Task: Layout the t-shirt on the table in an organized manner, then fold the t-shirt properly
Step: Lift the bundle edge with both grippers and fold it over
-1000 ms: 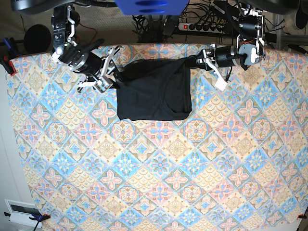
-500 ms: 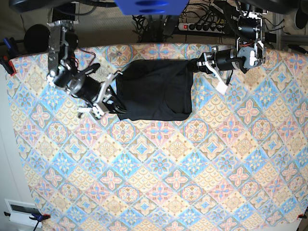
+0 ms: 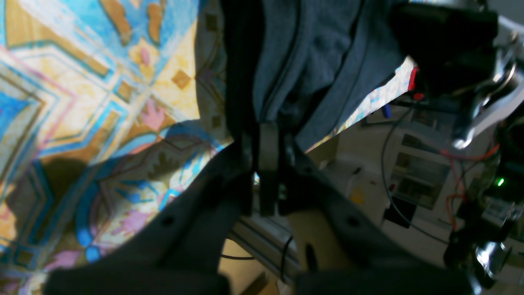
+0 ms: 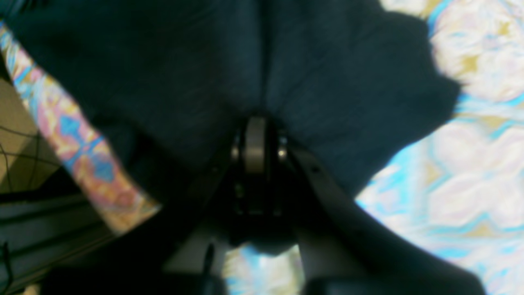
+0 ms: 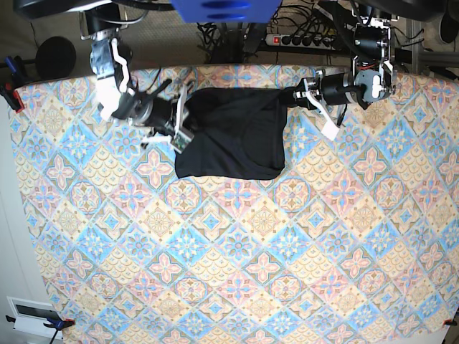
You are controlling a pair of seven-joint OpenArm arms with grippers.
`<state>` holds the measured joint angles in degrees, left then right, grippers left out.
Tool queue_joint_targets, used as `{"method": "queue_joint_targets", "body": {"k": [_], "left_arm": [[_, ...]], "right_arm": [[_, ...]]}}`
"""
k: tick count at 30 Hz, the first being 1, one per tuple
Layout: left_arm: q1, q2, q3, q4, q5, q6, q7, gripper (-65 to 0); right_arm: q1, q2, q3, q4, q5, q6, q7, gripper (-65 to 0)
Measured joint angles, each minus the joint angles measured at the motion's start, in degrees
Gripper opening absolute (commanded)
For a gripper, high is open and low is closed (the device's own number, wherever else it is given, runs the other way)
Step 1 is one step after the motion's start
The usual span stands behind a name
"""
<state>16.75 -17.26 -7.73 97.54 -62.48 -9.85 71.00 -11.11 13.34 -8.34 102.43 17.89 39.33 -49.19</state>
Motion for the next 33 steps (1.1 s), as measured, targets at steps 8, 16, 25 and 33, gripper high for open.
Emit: {"method": "queue_joint_targets", "body": {"k": [8,16,25,33], "left_arm": [[-1.81,-0.04,-0.07,0.00,-0.13,0.00,-0.24,-65.0],[-1.64,-0.13,-0.11,1.40,-0.26,0.24,-0.17,-65.0],[2.01,-0.22,-8.02,10.45,-0.59,-0.24,-0.02,-65.0],[4.04,-0.04,-7.58,10.45,-0.20,-0.11,0.04,-56.4]], "right_arm": [[-7.91,2.84,-0.04,5.35,-1.11,0.48,-0.63,-63.0],[-8.07,2.86,-0.07,7.39,-1.25,0.52,-0.59,-63.0],[-7.98,1.40,6.62,9.66,-1.01,0.42,4.42,-63.0],[-2.62,0.04,6.21,9.60,-0.98,0.35,4.63,-63.0]]}}
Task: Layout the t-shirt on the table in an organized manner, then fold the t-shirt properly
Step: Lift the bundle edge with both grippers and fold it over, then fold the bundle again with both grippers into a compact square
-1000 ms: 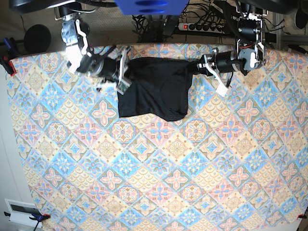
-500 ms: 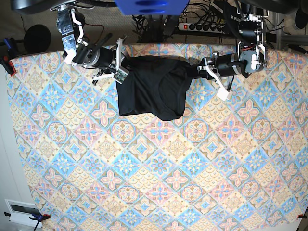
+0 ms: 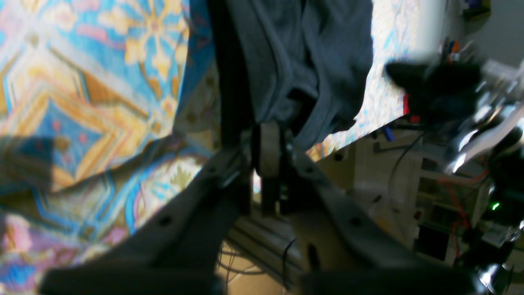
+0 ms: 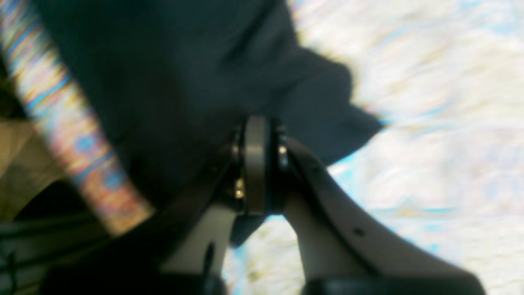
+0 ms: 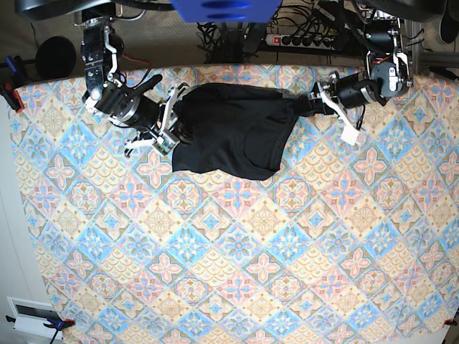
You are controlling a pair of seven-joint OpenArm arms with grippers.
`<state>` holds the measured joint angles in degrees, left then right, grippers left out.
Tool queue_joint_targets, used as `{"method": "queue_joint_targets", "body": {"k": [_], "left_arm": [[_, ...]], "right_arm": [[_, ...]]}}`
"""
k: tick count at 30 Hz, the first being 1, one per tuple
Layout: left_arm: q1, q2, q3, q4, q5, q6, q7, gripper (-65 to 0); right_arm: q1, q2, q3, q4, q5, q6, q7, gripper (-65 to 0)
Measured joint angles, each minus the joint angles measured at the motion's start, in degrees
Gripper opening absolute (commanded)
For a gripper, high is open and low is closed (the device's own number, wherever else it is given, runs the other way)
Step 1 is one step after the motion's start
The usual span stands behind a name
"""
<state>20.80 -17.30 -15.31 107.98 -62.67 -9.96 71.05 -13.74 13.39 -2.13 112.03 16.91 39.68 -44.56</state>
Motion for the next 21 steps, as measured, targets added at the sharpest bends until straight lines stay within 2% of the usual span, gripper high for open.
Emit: {"method": "queue_joint_targets", "body": {"k": [5,9,12,14,18,21], "left_arm": [[0.20,-0.02,0.00,-0.28,-0.09,0.09,0.17,-47.5],[-0.50,-0.98,3.80,-3.10,0.39,0.33,0.04,-39.4],[-0.83,-1.77,5.14,-3.10,-0.70,-0.02,0.28,-35.2],[-0.96,-2.08,3.80,-3.04,-0.57,-0.11,-0.04,-33.5],[0.70,-3.56,-1.01,-3.06,-0.92,-0.09,-0.04,-33.2],[1.84,-3.67,-3.74,-3.04,-7.06,-0.31,-0.11,-33.3]], "right_arm": [[1.20,0.09,-3.26,-2.25,-0.42,0.20,-6.82,-63.0],[4.70,-0.09,-6.64,-2.08,0.09,0.22,-5.88,-63.0],[4.98,-0.13,-7.04,-1.92,-0.02,0.20,-7.19,-62.8],[4.48,0.02,-7.06,-2.40,0.00,0.44,-10.73,-62.8],[4.59,0.22,-6.75,-4.63,-0.42,0.20,-11.39,-63.0],[4.70,-0.13,-5.27,-4.35,0.07,0.52,-10.10,-63.0]]}}
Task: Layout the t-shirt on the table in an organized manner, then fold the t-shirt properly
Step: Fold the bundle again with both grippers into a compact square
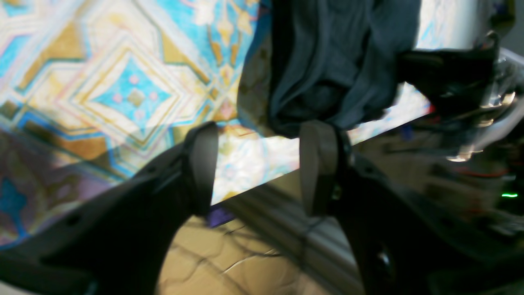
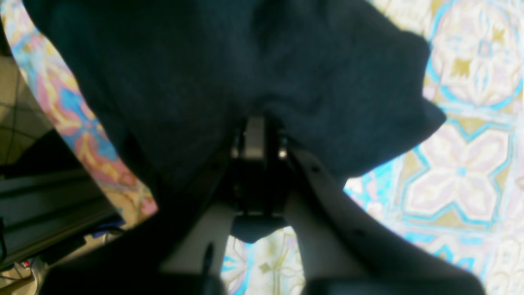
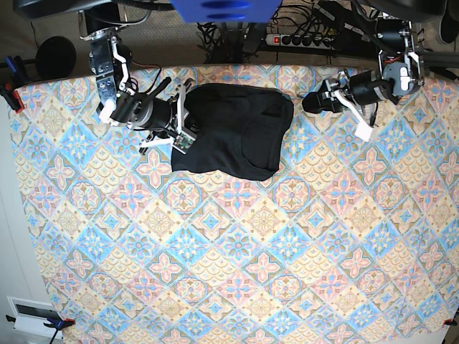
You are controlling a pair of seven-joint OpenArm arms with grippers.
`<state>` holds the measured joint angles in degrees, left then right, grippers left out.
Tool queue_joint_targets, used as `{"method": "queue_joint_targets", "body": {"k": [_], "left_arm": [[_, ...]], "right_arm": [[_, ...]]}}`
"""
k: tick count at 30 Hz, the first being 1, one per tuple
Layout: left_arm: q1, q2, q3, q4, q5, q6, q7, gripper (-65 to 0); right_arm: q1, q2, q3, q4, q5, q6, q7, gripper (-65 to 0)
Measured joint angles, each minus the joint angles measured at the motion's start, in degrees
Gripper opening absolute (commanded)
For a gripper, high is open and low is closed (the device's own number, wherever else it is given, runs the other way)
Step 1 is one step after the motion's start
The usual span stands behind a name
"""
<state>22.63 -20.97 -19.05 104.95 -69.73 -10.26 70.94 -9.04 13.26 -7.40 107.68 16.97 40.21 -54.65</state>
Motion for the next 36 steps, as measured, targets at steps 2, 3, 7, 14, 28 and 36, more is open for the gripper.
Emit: {"method": "queue_joint_targets", "body": {"k": [2,3,7,14,28,36], "left_arm": [[0.44,0.13,0.02,0.04,-1.29,0.04,0.11,-34.0],[0.59,0.24,0.55,0.33,-1.20,0.17,0.11,-35.1],[0.50,1.14,5.81,4.90,0.31,0.02,-0.11,-45.8],[0.63,4.92,13.49,6.49,11.74,0.11,-2.16,-65.0],[-1.55,4.48,27.74,-3.56,31.89,-0.39,-16.06,-64.8],[-7.65,4.96,28.09,-9.14,29.75,-1.75,-16.39,-64.7]], "right_arm": [[0.04,0.26,1.79,0.11,-0.11,-0.37,0.90,-63.0],[0.04,0.39,2.12,0.11,-0.42,-0.52,0.87,-63.1],[1.22,0.02,2.34,0.09,-0.07,-0.04,0.83,-63.1],[10.05,0.20,2.78,-3.89,-0.07,-0.31,4.83,-63.1],[22.05,-1.99,0.55,-26.43,-0.46,-0.96,7.43,-63.1],[25.75,-2.89,-11.30,-32.74,-0.17,-0.35,7.63,-63.1]]}}
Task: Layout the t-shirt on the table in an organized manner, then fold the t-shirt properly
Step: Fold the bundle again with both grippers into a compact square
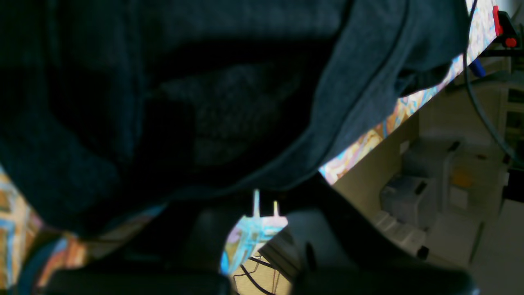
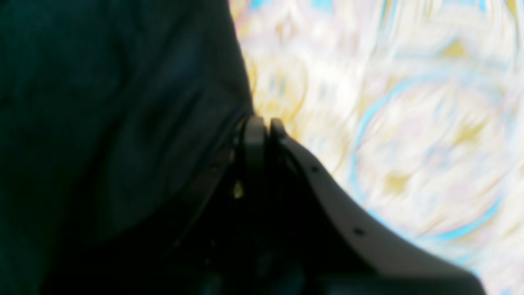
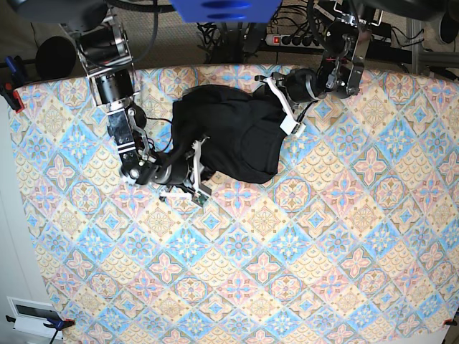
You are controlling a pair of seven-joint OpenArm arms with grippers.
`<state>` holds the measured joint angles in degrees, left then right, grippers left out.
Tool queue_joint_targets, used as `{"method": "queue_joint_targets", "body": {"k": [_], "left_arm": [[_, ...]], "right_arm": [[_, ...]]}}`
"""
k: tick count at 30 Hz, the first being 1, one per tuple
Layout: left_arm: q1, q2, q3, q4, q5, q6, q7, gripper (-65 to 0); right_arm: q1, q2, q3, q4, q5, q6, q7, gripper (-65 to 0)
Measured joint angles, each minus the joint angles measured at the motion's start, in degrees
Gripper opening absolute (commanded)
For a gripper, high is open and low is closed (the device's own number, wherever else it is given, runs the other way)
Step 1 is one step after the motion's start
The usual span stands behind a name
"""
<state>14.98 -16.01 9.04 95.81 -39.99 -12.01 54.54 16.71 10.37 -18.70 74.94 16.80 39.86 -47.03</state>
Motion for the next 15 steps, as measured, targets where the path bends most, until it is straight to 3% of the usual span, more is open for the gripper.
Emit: {"method": "queue_joint_targets", "body": {"k": [3,9,15], "left_arm": [[-3.08,0.04,0.07,-1.97,0.55,0.17,0.26,-64.7],[-10.75,0.28,-0.04,-10.29,-1.81,-0.52,-0.63,-64.7],[-18.56,3.43,-0.28,-18.27,-1.27,-1.09,0.31,-64.7]], "right_arm": [[-1.09,0.15,-0.39,0.13,0.09,0.02,0.52,-63.1],[-5.27,4.46,-0.17,1.27,2.08,-0.02,3.21,-63.1],[-14.95,5.90,10.12,10.67,1.20,0.02,0.98,-64.9]]}}
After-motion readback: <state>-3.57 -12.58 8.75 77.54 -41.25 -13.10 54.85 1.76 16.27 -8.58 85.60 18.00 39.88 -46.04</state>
